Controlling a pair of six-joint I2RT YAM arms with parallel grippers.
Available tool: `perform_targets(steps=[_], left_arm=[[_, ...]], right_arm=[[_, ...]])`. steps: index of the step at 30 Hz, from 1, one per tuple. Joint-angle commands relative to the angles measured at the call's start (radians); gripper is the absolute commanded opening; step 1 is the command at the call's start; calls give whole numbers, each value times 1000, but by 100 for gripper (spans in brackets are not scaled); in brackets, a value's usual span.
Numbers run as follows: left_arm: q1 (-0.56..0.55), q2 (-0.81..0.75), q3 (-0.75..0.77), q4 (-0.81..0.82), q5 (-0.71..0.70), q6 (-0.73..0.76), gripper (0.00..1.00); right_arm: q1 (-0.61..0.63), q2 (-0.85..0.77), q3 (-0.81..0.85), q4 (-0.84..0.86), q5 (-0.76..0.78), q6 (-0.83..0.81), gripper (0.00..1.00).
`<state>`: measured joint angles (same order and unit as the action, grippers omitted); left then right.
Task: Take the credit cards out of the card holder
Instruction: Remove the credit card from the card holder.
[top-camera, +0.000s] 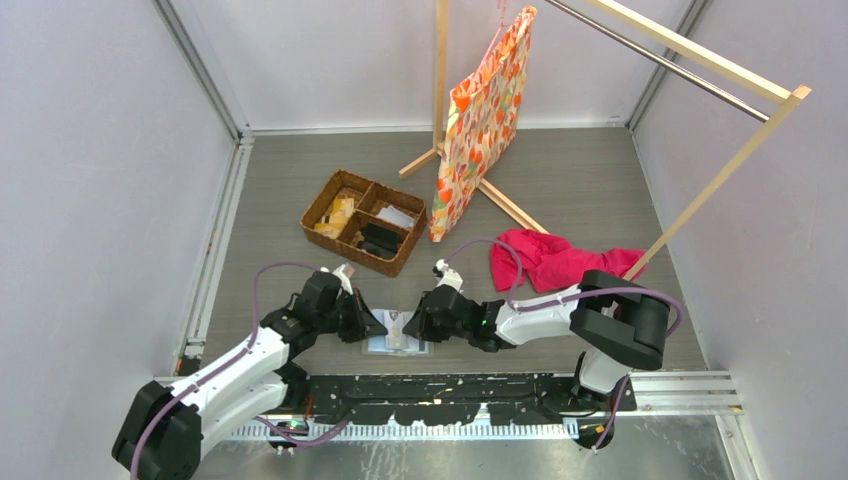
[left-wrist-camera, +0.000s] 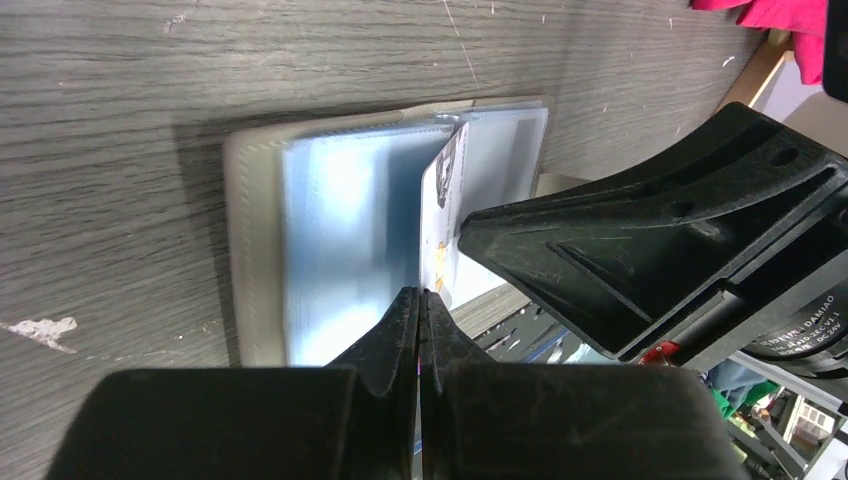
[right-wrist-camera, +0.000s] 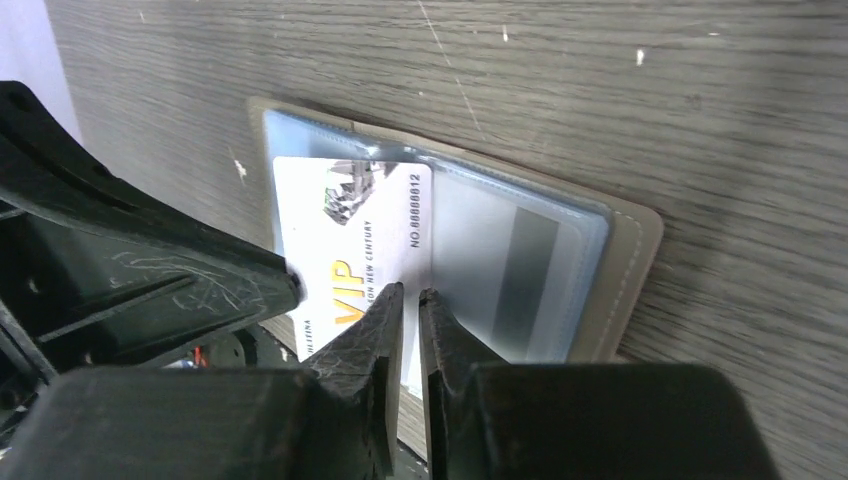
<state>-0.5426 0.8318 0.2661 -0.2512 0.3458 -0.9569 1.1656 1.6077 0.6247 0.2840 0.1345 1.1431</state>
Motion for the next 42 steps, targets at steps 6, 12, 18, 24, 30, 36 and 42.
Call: perform_targets(steps=[6,12,18,24,30,36,42], left_arm=[[4,9,-21,109,62,-25,11],[4,40,-24,147,79,-31,25],[5,77,-29,187,98,-37,24],[4,74,-23,188,100,-40,1],[4,-8,43,-15,21,12,1],[6,-119,180,-277,-113,90,1],[15,-21,406,-345,-244,140,1]], right_arm=[[5,15,3,70,-20,29,17],[6,20,-1,75,-19,29,17],[5,21,-6,81,-20,32,17],[5,18,-8,81,-19,33,17],[5,-57,-13,11,3,10,31],[6,-201,-30,-117,79,-18,53],[6,-363,-76,-260,226,4,58]])
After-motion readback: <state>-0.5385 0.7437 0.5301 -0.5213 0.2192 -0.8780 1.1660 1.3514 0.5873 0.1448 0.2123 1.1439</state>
